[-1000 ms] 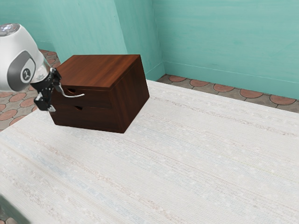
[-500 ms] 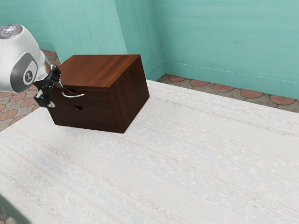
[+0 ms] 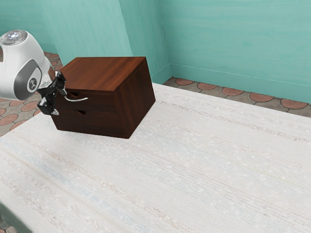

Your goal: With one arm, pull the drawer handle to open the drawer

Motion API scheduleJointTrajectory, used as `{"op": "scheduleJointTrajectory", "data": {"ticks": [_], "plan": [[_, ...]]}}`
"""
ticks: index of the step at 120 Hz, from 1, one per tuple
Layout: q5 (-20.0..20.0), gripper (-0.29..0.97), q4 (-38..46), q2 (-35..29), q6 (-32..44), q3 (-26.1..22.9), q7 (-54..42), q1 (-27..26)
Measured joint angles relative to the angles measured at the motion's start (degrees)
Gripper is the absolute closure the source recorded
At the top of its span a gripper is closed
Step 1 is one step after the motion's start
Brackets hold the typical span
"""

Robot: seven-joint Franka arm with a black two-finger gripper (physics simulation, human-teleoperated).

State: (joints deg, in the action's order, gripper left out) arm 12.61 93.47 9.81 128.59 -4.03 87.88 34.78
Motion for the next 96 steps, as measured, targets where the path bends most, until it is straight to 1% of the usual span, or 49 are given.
{"op": "scheduleJointTrajectory", "data": {"ticks": [33,65,80,96], "plan": [[-3.87,0.09,-0.07,1.00,0.30,-0.42,-0.44,-0.64],[-5.09,0.10,-0.03,2.02,1.31,-0.80,-0.73,-0.63],[-5.09,0.15,-0.02,2.00,1.31,-0.84,-0.83,-0.60],[-5.04,0.26,0.05,2.00,1.17,-0.88,-0.91,-0.59]]}}
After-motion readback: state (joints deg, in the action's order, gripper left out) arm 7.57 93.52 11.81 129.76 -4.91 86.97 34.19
